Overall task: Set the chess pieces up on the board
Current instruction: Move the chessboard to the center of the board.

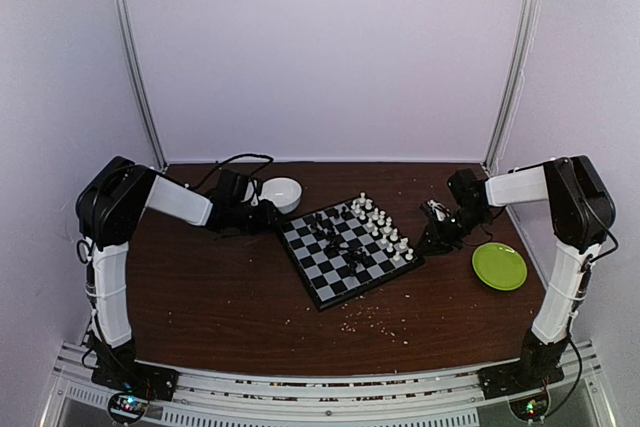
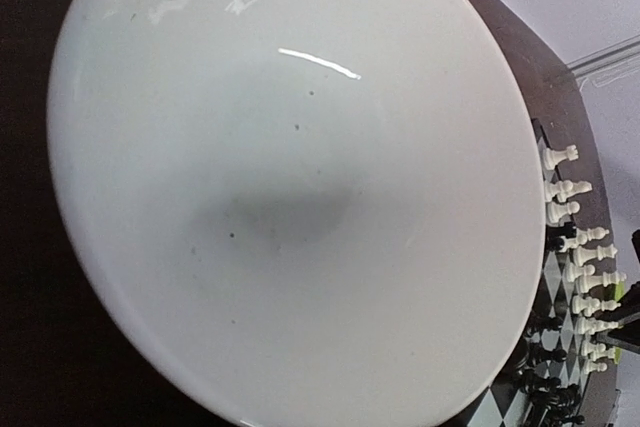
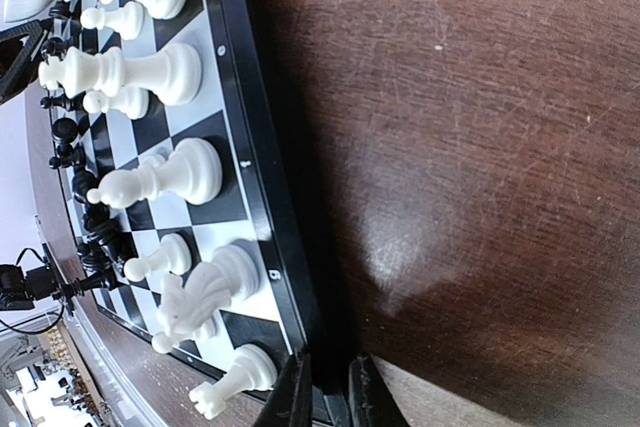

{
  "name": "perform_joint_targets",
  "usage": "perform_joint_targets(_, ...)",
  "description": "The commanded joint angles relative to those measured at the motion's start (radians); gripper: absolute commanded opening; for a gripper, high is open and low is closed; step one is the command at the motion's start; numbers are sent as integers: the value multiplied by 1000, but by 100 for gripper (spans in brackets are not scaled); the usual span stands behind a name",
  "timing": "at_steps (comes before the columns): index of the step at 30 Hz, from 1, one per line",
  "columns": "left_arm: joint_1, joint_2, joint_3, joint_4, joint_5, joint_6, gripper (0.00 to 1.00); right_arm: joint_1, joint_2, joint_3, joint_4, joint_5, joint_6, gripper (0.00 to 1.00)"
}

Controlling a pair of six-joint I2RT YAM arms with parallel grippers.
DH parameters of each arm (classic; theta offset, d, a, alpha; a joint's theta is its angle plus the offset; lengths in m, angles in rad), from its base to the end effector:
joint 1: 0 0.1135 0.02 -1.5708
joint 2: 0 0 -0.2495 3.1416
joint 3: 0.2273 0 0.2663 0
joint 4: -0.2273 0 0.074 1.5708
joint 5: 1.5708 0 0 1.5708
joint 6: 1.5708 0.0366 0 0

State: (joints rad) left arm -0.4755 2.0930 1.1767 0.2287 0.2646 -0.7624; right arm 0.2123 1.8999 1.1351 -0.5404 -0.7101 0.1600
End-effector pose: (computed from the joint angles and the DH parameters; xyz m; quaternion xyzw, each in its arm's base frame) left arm 0.3819 -0.2074 0.0911 -0.0723 0.8950 -0.3429 0.2759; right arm 0.3431 0.0984 0.1151 -0.0703 0.9279 0.3616 0.0582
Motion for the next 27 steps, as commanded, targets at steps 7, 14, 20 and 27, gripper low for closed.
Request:
perform_joint_targets(7, -12, -8, -79, 117, 140, 28, 36, 50, -3, -80, -64, -58, -42, 9)
perform_joint_targets(14, -13, -29, -131, 148, 166, 39, 33, 100, -26, -91, -75, -34, -64, 8)
perform_joint_targets(20, -12, -66, -213, 201, 166, 20, 31, 141, -62, -131, -46, -26, -63, 8)
perform_joint_targets(27, -14, -120, -292, 208, 163, 26, 29, 194, -39, -133, -87, -94, -121, 8)
